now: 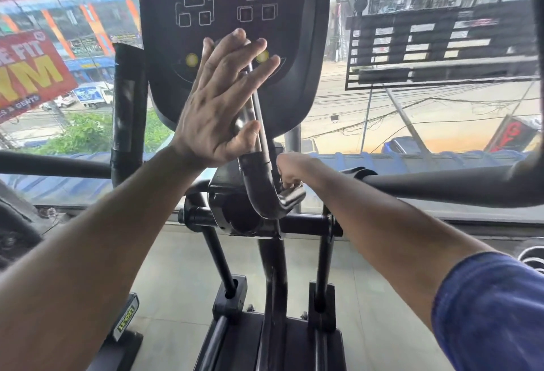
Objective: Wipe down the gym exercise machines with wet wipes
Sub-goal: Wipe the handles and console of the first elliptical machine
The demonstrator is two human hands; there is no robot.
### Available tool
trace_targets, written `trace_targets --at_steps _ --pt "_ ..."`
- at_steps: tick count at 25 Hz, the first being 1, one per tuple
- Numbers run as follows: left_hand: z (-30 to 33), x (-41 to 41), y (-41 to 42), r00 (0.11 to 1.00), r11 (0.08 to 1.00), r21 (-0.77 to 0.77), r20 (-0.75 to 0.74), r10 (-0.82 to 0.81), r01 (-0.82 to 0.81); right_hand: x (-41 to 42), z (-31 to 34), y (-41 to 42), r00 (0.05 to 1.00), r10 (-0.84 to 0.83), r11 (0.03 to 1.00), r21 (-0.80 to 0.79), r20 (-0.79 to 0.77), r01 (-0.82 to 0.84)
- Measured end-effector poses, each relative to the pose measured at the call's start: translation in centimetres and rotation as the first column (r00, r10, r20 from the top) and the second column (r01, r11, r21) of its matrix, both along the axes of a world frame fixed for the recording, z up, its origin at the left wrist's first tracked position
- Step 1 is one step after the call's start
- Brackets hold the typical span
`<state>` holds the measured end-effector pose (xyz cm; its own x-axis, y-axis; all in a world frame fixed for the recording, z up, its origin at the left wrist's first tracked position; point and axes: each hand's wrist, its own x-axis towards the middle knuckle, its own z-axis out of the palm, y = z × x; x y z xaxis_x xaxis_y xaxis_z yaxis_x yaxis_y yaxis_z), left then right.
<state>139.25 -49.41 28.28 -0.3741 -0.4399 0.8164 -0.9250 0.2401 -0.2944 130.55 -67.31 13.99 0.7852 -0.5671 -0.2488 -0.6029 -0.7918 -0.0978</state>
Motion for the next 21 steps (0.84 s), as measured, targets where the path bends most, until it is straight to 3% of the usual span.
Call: trace_targets --at_steps 6,10,12,15,18,21 --pt "0.3 -0.4 0.9 0.999 0.998 0.045 -0.002 0.053 -0.053 -0.2 4.0 3.0 0.951 0.053 0.998 -0.021 -0.304 -0.063" --pt "0.4 -0.6 1.2 0.998 0.997 0.050 -0.010 0.055 -0.054 0.2 7.7 4.9 0.919 0.120 0.976 0.214 -0.377 -0.040" --pt "0.3 -0.6 1.2 0.999 0.998 0.044 -0.019 0.048 -0.047 -0.2 8.2 4.0 0.968 0.091 0.975 0.220 -0.233 -0.039" --pt "0.1 -0.6 1.0 0.999 0.999 0.032 -0.027 0.029 -0.028 -1.9 5.0 0.7 0.990 -0.083 0.996 0.055 0.115 0.077" --pt "0.1 -0.6 0.9 0.999 1.000 0.025 -0.032 0.010 -0.009 -3.6 -0.5 -1.3 0.853 -0.290 0.952 0.225 0.433 0.209" --pt "0.0 -0.5 0.7 0.999 1.000 0.017 -0.043 -0.023 0.024 -3.1 -4.0 -1.6 0.768 -0.448 0.858 0.463 0.458 0.224"
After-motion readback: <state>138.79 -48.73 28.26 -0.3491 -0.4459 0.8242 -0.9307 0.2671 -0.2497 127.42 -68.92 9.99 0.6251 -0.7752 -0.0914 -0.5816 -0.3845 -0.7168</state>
